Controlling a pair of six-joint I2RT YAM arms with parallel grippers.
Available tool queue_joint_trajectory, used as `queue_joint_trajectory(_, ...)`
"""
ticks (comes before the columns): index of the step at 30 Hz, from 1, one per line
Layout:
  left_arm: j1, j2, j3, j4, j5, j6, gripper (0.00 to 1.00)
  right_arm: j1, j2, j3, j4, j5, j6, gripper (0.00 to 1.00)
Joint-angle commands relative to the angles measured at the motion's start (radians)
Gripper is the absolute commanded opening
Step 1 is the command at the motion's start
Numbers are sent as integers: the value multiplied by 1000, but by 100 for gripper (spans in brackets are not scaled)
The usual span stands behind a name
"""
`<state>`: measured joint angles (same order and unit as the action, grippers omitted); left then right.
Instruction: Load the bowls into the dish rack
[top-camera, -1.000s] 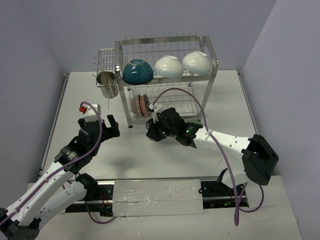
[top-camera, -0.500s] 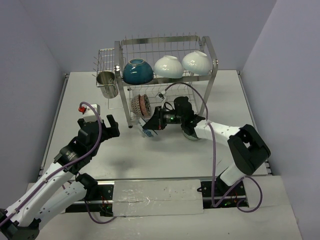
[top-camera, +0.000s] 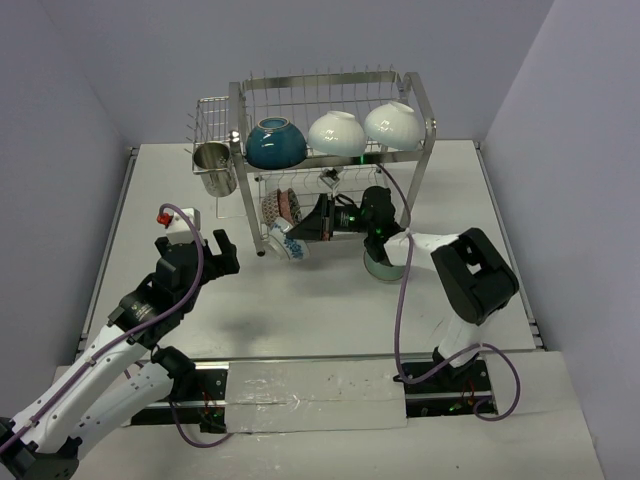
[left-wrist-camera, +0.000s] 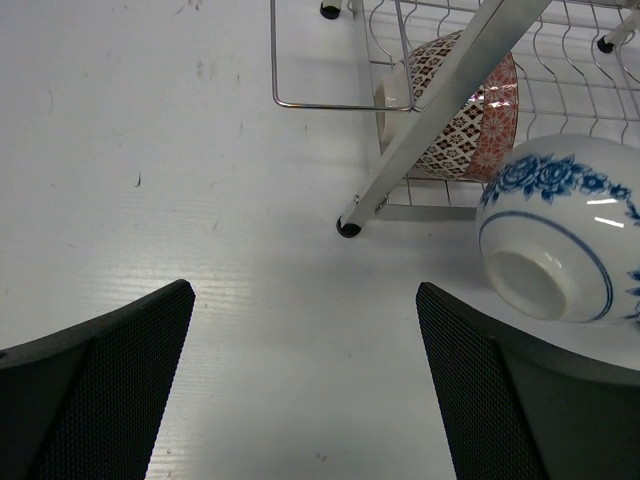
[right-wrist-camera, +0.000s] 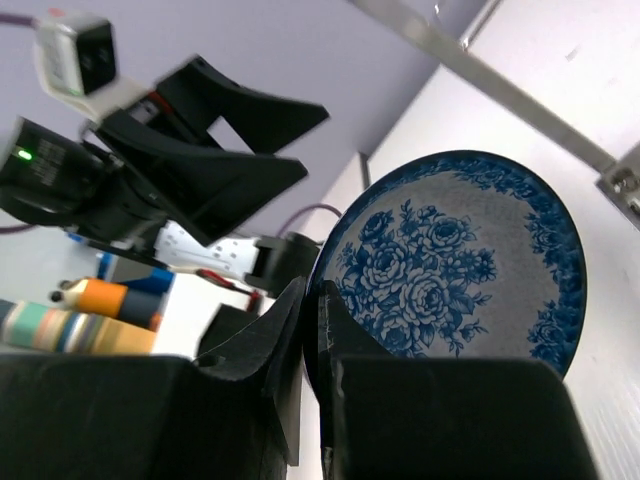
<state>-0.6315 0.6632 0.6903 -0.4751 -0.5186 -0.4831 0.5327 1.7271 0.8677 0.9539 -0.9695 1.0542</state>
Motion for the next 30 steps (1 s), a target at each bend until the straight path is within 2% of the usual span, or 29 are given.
queue_joint_trajectory(1, 6, -5, 11, 30, 0, 8, 99, -25, 26, 74, 258, -31, 145, 0)
queue_joint_trajectory(8, 6, -5, 11, 29, -1, 8, 99, -56, 58, 111, 377, 14, 222, 0)
queue_joint_trajectory(30, 6, -11, 11, 29, -6, 6, 99, -114, 134, 131, 445, 354, 188, 0)
